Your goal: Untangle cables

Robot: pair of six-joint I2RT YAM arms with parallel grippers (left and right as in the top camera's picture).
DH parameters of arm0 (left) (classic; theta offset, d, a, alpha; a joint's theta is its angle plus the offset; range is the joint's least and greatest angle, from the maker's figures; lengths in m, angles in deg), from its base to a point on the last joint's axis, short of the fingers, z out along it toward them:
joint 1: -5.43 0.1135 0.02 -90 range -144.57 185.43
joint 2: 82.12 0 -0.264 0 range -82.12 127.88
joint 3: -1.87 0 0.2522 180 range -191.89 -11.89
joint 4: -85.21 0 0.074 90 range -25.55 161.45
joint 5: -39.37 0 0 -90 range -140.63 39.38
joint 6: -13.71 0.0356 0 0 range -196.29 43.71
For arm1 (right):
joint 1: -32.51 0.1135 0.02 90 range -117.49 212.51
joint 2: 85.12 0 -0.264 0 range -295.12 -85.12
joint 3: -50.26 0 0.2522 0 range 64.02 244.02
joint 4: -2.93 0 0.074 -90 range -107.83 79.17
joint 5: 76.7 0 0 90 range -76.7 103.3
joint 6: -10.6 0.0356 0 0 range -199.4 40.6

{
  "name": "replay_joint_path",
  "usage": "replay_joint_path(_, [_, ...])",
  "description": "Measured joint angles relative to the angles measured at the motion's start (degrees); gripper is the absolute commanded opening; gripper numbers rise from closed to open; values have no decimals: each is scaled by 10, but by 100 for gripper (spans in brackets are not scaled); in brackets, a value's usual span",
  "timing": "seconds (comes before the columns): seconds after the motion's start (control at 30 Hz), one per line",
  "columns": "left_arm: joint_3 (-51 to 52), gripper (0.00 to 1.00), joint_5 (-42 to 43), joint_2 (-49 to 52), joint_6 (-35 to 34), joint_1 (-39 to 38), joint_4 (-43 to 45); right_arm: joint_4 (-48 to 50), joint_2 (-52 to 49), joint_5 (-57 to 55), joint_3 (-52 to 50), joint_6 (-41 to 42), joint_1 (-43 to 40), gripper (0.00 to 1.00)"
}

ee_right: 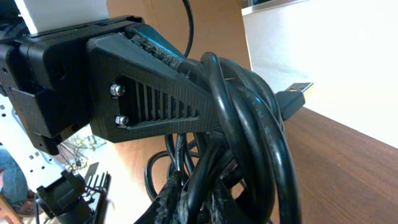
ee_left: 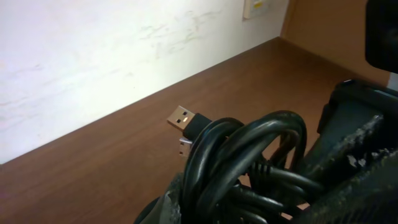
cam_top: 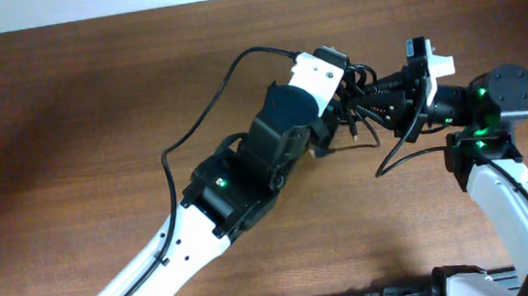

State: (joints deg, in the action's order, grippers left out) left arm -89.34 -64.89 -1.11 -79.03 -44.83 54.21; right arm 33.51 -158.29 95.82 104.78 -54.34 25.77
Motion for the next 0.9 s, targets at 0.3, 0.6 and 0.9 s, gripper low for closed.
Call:
replay_joint_path(0.3, [0,0,-28,-1,0,-3,25,12,-1,35,0,3,0,9])
replay_joint_path(0.6, [0,0,-33,-1,-22,54,26,12,-1,45,0,5,0,8])
replay_joint_path(0.9, [0,0,-14,-1,-65,100,25,12,-1,55,0,9,0,57])
